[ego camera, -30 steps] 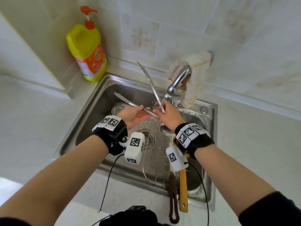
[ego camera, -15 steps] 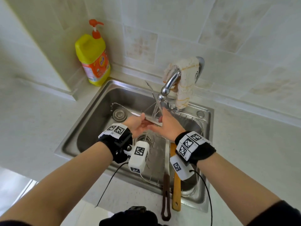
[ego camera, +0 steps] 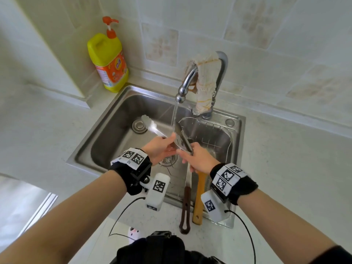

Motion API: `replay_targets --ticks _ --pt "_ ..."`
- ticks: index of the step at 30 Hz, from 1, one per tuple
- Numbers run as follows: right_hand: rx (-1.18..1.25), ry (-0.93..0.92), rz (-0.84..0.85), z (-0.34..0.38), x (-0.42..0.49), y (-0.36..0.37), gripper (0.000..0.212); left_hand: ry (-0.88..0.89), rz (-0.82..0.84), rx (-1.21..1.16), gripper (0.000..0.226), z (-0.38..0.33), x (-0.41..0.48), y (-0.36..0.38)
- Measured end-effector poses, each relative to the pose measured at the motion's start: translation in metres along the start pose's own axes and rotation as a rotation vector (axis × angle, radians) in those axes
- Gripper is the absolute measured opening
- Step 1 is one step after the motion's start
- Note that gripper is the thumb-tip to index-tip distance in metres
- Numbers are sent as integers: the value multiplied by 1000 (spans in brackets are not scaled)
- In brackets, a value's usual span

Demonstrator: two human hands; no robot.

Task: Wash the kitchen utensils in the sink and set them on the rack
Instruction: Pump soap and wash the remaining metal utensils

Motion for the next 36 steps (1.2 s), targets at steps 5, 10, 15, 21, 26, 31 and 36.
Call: replay_targets --ticks 5,10,15,21,26,31,36 --pt "49 -26 31 2 6 10 62 -32 139 -203 34 11 -5 1" --pt "94 -14 107 12 7 26 63 -13 96 -403 42 32 -11 -11" --pt "14 -94 158 40 2 38 51 -28 7 -502 37 37 -15 -26" --pt "-127 -53 116 36 -8 31 17 -10 -34 -545 30 30 -18 -23" --pt "-171 -30 145 30 -13 48 24 64 -103 -534 31 29 -28 -35" --pt "-262 -30 248 28 -17 64 25 30 -187 -502 34 37 -26 -40" --pt "-268 -24 296 27 -24 76 24 -3 -350 -376 31 49 -27 -44"
Point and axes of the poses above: each hand's wrist, its own x-axis towards the middle knuckle, its own y-axis out of the palm, z = x × y, the point moved 3 cm from there along x, towards the middle knuckle, and after that the axes turned 6 degrees about z, right-handed, at the moved point
